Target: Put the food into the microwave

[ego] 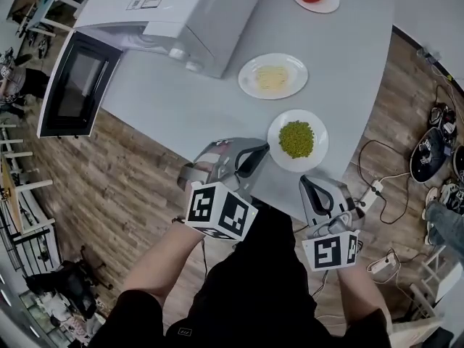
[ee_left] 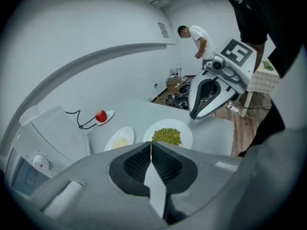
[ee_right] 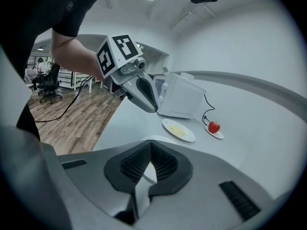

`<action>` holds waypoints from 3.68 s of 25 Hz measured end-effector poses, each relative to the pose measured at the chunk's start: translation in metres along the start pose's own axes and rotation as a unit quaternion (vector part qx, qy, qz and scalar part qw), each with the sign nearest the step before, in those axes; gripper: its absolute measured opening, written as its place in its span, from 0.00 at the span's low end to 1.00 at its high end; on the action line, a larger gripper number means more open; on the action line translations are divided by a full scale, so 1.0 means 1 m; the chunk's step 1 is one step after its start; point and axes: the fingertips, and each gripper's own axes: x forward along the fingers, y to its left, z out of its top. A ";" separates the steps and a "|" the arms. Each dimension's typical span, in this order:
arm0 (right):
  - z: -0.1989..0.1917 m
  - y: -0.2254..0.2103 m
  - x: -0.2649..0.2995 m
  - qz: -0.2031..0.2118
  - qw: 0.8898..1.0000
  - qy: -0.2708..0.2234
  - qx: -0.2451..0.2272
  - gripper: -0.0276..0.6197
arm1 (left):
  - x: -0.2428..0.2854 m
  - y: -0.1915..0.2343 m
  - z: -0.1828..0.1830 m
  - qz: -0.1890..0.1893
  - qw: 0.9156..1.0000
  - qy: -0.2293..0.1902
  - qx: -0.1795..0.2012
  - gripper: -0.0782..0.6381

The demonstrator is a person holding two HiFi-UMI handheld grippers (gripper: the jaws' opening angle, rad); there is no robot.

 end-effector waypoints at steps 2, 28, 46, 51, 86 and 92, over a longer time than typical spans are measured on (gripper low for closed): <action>-0.008 0.003 0.005 0.000 1.000 0.008 -0.015 0.06 | 0.011 0.001 -0.006 -0.002 1.000 0.009 0.013 0.12; -0.079 0.009 0.024 -0.021 0.974 0.103 -0.199 0.19 | 0.122 0.019 0.004 -0.098 0.990 0.059 0.078 0.14; -0.073 0.013 0.034 -0.029 0.958 0.102 -0.266 0.19 | 0.143 0.013 -0.007 -0.190 0.975 0.113 0.023 0.21; -0.071 0.012 0.034 -0.031 0.951 0.104 -0.289 0.19 | 0.145 0.012 -0.005 -0.211 0.970 0.123 0.014 0.21; -0.069 -0.008 0.043 -0.135 0.898 0.118 -0.402 0.08 | 0.127 0.048 0.005 -0.105 0.991 0.079 0.014 0.21; -0.071 -0.004 0.041 -0.135 0.901 0.126 -0.392 0.08 | 0.096 0.060 0.000 -0.055 0.996 0.069 0.018 0.21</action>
